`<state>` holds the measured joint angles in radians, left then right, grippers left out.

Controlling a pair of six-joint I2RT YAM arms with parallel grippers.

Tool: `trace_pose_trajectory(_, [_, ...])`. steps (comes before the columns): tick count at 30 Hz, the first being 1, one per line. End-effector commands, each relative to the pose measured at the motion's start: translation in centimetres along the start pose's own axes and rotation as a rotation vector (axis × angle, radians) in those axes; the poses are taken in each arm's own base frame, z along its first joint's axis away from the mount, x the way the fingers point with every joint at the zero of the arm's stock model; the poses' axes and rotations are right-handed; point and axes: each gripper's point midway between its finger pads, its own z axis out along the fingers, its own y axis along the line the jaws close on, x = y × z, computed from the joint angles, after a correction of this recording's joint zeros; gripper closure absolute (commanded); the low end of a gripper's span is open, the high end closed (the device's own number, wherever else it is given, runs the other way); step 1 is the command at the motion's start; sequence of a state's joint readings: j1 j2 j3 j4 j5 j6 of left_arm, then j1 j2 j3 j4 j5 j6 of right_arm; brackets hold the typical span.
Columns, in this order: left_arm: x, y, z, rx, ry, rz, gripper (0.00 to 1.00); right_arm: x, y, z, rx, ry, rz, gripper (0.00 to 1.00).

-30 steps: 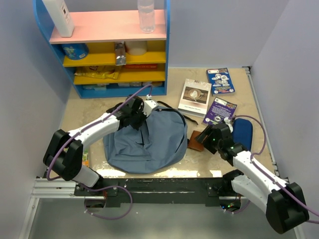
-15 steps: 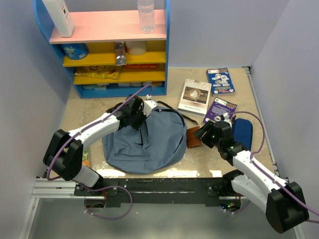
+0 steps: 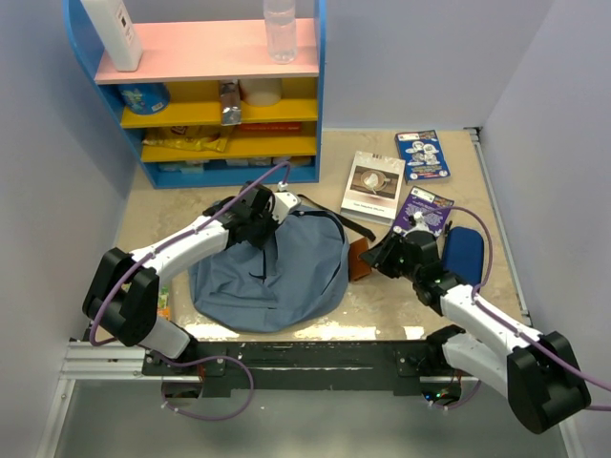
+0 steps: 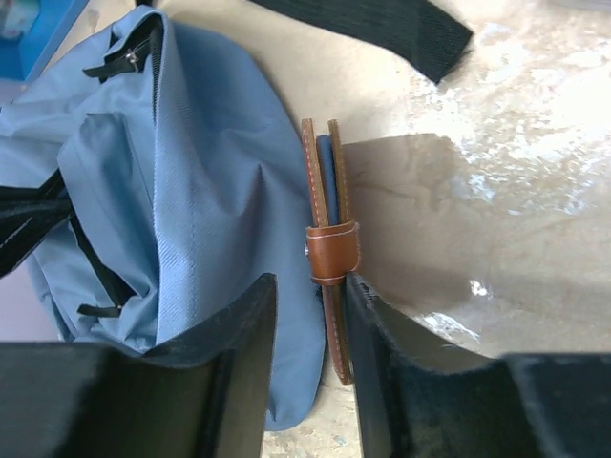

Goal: Pack the student bag
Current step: Pick up the personal item from the center of the board.

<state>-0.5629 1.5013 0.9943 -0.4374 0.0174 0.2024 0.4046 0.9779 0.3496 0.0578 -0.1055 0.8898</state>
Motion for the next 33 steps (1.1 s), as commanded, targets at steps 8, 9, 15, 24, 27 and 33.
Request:
trace_pose_trajectory(8, [-3.2,-0.7,-0.5,0.045,-0.099,0.008,0.92,3.7,3.6,1.4,-0.136,0.16,-0.116,0.51])
trace_pose_trajectory(9, [-3.1,-0.8,-0.5,0.047,-0.098,0.007,0.92,3.9,3.6,1.6,-0.131,0.17,-0.119,0.51])
trace_pose_trajectory(15, [-3.1,-0.7,-0.7,0.044,-0.1,0.006,0.92,4.6,2.1,2.3,-0.026,0.185,-0.161,0.58])
trace_pose_trajectory(24, [-3.2,-0.9,-0.6,0.055,-0.101,0.003,0.92,4.9,0.8,2.7,0.103,0.182,-0.228,0.8])
trace_pose_trajectory(27, [-3.3,-0.9,-0.7,0.054,-0.104,0.003,0.92,5.0,0.0,2.8,0.147,0.18,-0.236,0.89])
trace_pose_trajectory(33, [-3.1,-0.9,-0.7,0.055,-0.1,0.004,0.92,2.7,-0.6,2.0,0.25,0.115,-0.276,1.0])
